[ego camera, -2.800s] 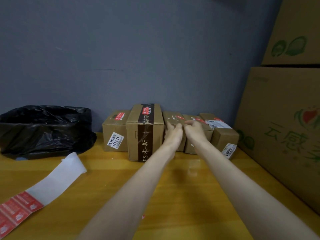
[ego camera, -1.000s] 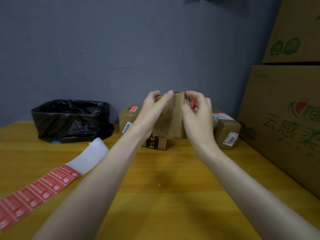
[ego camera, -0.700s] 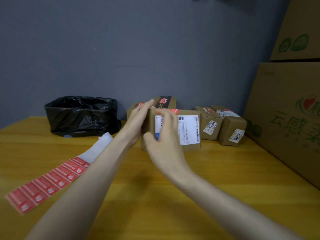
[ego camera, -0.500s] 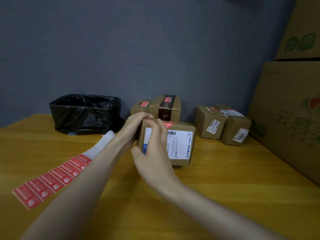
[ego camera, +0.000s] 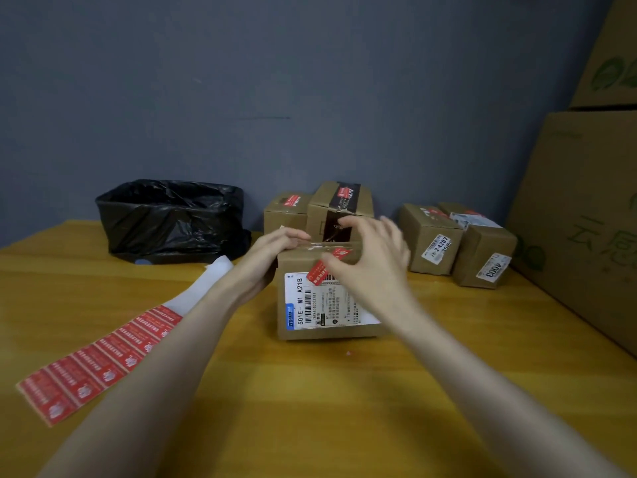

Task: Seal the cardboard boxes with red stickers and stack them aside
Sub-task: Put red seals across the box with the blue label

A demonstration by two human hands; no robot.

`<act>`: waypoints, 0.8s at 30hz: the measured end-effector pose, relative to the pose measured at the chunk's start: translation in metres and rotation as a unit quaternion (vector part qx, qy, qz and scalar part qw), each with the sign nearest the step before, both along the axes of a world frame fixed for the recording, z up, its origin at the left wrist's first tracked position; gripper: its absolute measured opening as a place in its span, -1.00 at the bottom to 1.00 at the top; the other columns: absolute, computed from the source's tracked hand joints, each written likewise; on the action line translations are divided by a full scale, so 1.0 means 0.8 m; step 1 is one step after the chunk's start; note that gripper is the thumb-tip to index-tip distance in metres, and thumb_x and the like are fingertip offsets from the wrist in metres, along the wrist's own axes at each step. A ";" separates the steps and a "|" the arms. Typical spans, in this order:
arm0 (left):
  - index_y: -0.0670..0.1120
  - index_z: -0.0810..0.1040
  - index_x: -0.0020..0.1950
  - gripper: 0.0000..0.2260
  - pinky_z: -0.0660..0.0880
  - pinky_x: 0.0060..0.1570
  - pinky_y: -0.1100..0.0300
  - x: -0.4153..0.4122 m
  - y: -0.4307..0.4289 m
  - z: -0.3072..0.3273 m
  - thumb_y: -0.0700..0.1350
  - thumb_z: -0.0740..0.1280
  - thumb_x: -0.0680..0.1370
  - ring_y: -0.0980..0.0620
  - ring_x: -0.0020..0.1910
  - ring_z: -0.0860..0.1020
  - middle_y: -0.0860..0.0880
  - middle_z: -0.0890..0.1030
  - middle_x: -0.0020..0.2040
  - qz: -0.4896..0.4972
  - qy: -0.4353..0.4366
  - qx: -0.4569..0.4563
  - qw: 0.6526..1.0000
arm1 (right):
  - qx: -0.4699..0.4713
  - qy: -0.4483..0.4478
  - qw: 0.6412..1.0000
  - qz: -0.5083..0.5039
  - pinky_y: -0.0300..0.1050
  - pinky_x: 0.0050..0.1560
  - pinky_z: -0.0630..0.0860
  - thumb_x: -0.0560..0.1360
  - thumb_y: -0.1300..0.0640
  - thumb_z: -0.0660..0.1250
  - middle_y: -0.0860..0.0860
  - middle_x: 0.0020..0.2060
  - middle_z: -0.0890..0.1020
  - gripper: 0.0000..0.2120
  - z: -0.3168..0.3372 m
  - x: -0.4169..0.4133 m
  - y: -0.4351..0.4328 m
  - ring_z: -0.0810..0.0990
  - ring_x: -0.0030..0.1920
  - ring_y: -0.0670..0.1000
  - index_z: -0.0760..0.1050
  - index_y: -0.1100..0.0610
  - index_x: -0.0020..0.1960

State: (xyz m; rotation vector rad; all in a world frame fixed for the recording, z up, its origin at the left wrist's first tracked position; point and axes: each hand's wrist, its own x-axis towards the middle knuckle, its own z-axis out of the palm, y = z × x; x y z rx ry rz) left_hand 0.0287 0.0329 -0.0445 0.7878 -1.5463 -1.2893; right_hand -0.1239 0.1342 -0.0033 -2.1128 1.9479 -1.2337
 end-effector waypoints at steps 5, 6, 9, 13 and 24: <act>0.01 0.55 0.05 -0.77 0.49 -0.13 0.17 -0.011 0.000 -0.004 -0.01 0.25 0.43 -0.03 -0.02 0.56 -0.13 0.51 0.14 -0.006 0.018 0.033 0.999 | 0.195 0.108 0.975 0.014 0.23 0.45 0.03 0.25 -0.15 0.51 -0.02 0.52 0.04 -0.04 0.007 -0.032 -0.025 -0.08 0.51 0.10 0.05 -0.10 0.50; 0.02 0.54 0.06 -0.79 0.49 -0.12 0.17 -0.014 0.000 -0.005 -0.02 0.25 0.47 -0.03 -0.01 0.55 -0.13 0.50 0.14 -0.004 0.012 0.028 1.000 | 0.207 0.126 0.970 0.016 0.23 0.44 0.06 0.24 -0.13 0.52 -0.01 0.52 0.04 -0.01 0.005 -0.034 -0.028 -0.07 0.51 0.11 0.03 -0.10 0.50; 0.06 0.50 0.10 -0.85 0.51 -0.10 0.18 -0.022 -0.006 -0.005 -0.09 0.20 0.58 -0.05 0.04 0.55 -0.14 0.50 0.16 0.008 -0.014 0.004 1.000 | 0.206 0.183 0.961 -0.002 0.18 0.43 0.09 0.23 -0.16 0.52 0.00 0.52 0.04 0.03 -0.005 -0.041 -0.036 -0.06 0.50 0.11 -0.01 -0.09 0.51; 0.00 0.50 0.10 -0.84 0.51 -0.18 0.27 -0.023 -0.016 0.007 -0.15 0.16 0.61 0.06 -0.08 0.56 -0.07 0.55 0.04 0.056 -0.023 -0.022 0.998 | 0.170 0.218 0.960 -0.044 0.12 0.42 0.11 0.27 -0.27 0.44 0.05 0.51 0.06 0.00 -0.014 -0.037 -0.041 -0.01 0.49 0.15 -0.04 -0.04 0.51; 0.21 0.29 0.36 -0.26 0.45 0.06 0.28 -0.012 -0.019 0.019 0.16 0.49 0.24 0.14 0.17 0.45 0.07 0.33 0.27 -0.038 -0.243 -0.052 0.968 | 0.191 0.232 0.953 -0.032 0.09 0.41 0.13 0.27 -0.24 0.46 0.00 0.49 0.11 0.01 -0.005 -0.054 -0.070 0.04 0.46 0.11 -0.04 -0.05 0.51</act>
